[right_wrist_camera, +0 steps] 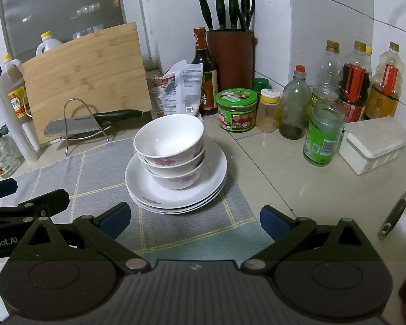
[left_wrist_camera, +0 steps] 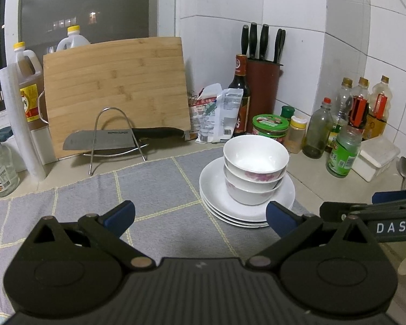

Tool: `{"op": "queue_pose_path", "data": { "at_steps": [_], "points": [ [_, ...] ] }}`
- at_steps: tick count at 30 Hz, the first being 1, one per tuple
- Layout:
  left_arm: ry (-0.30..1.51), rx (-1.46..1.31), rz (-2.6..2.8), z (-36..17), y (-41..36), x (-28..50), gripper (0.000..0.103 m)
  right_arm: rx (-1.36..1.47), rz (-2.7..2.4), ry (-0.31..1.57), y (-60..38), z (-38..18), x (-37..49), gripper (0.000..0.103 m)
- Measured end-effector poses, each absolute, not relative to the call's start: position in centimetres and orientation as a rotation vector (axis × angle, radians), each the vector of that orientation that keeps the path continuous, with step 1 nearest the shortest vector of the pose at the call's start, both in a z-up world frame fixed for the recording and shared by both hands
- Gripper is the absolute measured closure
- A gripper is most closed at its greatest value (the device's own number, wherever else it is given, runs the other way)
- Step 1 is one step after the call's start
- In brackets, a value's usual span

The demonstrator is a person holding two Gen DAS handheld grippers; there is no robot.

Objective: Organize plates and bowls

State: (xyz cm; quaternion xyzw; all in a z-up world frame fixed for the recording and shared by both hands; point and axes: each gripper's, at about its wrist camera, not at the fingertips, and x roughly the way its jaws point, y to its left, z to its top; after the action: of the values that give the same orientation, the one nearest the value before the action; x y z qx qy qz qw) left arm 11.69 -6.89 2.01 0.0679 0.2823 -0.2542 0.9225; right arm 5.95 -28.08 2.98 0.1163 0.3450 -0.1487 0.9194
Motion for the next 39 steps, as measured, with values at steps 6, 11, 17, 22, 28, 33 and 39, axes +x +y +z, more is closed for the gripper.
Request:
{"op": "queue_pose_path", "data": {
  "at_steps": [6, 11, 17, 22, 28, 33, 39],
  "points": [
    [0.581, 0.140, -0.519, 2.13, -6.92, 11.66, 0.001, 0.240, -0.308, 0.710, -28.12, 3.06, 5.95, 0.000],
    [0.581, 0.139, -0.520, 2.17, -6.85, 11.69, 0.001, 0.239, -0.308, 0.709, -28.13, 3.10, 5.97, 0.000],
    [0.584, 0.137, -0.519, 2.20, -6.83, 11.71, 0.001, 0.239, -0.308, 0.710, -28.16, 3.18, 5.96, 0.000],
    [0.583, 0.136, -0.520, 2.26, -6.81, 11.72, 0.001, 0.238, -0.312, 0.708, -28.16, 3.24, 5.85, 0.000],
    [0.586, 0.135, -0.520, 2.28, -6.87, 11.70, 0.001, 0.234, -0.315, 0.709, -28.16, 3.24, 5.79, 0.000],
    [0.588, 0.136, -0.517, 2.21, -6.93, 11.75, 0.001, 0.231, -0.319, 0.711, -28.10, 3.33, 5.82, 0.000],
    [0.590, 0.136, -0.518, 2.21, -6.91, 11.84, 0.001, 0.220, -0.328, 0.708, -27.94, 3.44, 5.88, 0.000]
  ]
}}
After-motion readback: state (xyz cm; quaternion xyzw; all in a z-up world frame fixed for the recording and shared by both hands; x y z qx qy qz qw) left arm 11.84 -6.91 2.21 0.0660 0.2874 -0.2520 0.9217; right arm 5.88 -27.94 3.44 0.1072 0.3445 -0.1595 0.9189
